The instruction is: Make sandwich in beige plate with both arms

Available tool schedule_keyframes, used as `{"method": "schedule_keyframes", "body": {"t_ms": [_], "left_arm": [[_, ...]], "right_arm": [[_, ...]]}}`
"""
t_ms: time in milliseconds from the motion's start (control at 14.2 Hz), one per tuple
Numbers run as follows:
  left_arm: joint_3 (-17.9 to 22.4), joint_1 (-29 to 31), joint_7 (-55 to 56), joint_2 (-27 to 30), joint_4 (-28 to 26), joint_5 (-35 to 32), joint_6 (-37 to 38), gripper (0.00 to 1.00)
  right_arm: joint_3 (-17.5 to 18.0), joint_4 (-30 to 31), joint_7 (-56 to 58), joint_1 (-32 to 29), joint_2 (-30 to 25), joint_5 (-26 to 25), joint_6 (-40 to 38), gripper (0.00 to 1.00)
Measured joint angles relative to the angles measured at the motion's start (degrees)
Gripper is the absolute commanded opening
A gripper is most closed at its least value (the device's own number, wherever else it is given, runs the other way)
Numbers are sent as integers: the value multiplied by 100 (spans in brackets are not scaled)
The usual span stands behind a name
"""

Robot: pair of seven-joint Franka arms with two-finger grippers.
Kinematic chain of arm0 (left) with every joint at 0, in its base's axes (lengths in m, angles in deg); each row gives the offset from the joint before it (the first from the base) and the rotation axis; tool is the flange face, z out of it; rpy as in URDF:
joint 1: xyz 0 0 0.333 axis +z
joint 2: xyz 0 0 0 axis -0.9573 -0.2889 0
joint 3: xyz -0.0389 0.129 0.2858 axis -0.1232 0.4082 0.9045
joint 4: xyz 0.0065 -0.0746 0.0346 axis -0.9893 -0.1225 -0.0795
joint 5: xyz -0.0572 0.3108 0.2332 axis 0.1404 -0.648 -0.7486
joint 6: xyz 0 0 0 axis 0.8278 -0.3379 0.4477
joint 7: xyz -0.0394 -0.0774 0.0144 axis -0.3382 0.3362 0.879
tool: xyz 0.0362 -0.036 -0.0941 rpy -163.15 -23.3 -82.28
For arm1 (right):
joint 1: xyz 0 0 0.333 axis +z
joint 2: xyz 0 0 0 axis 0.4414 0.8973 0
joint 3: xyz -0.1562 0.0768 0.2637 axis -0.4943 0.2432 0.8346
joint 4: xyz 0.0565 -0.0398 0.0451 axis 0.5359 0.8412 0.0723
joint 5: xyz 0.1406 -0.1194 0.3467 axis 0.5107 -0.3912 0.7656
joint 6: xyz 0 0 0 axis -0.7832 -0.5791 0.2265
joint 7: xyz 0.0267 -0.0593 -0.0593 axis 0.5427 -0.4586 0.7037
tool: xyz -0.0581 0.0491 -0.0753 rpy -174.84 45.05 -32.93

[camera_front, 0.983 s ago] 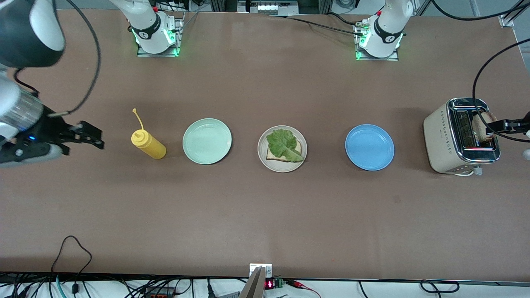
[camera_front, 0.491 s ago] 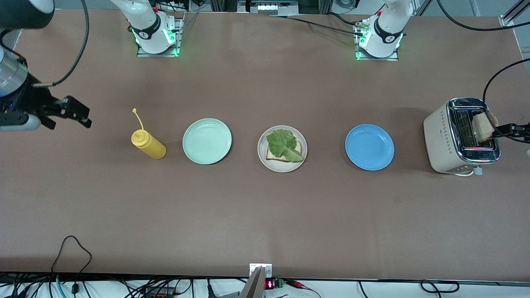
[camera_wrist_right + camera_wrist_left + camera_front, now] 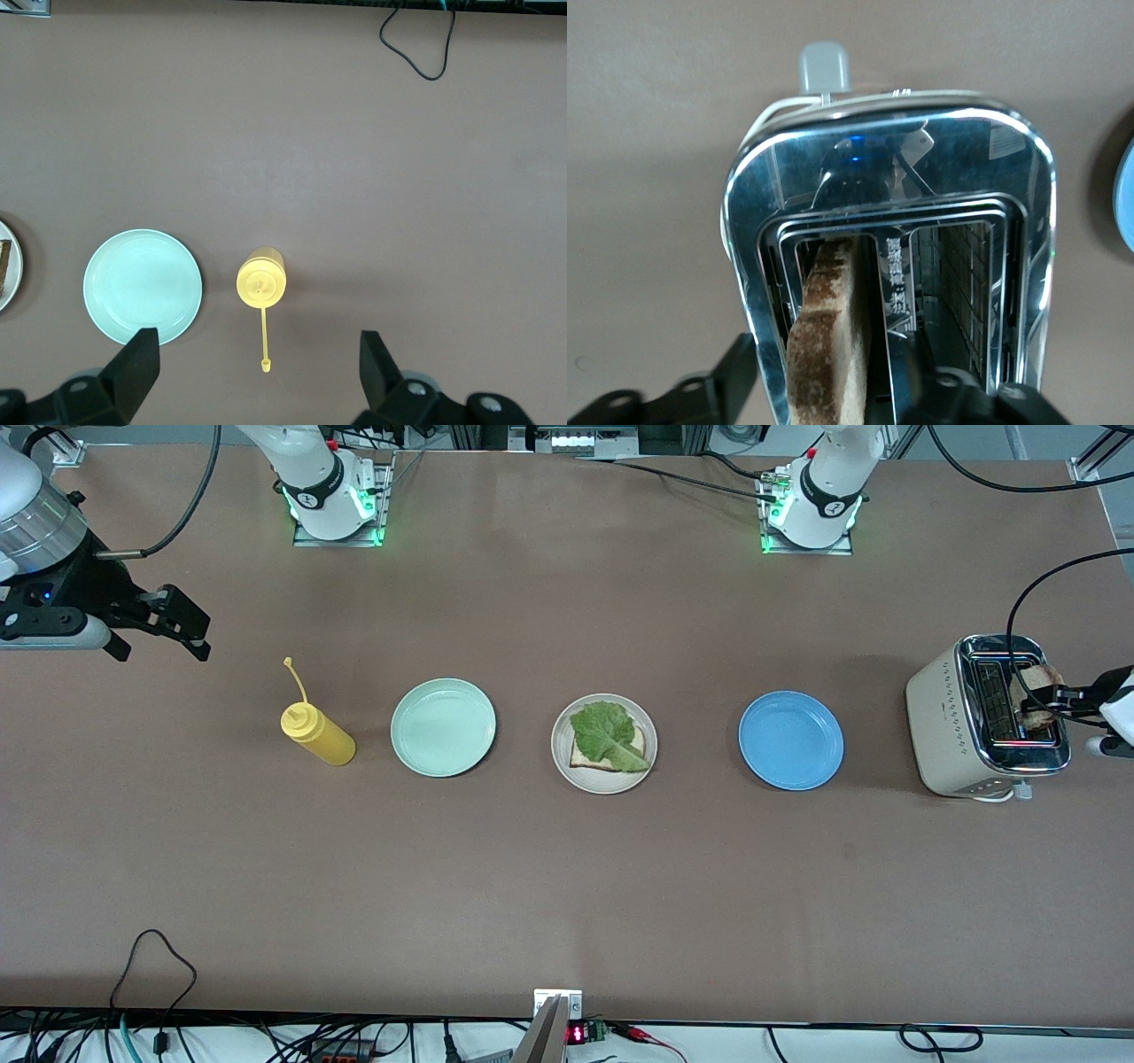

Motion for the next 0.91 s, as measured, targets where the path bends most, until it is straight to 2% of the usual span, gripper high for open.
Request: {"method": "schedule_keyframes", "body": {"t_ms": [140, 281, 702, 913], "left_arm": [[0, 70, -50, 17, -25, 0, 10, 10], [-6, 86, -77, 81, -28, 5, 193, 4], [-117, 82, -109, 482, 60, 6, 766, 3], [-327, 75, -122, 763, 569, 6, 1625, 3]], "right_arm": [[-166, -14, 9, -5, 1, -12, -103, 100], [-302, -98, 43, -15, 9, -12, -385, 100], [-320, -634, 391, -42, 329, -12, -564, 100], [-302, -711, 391, -37, 339, -12, -594, 100]]}}
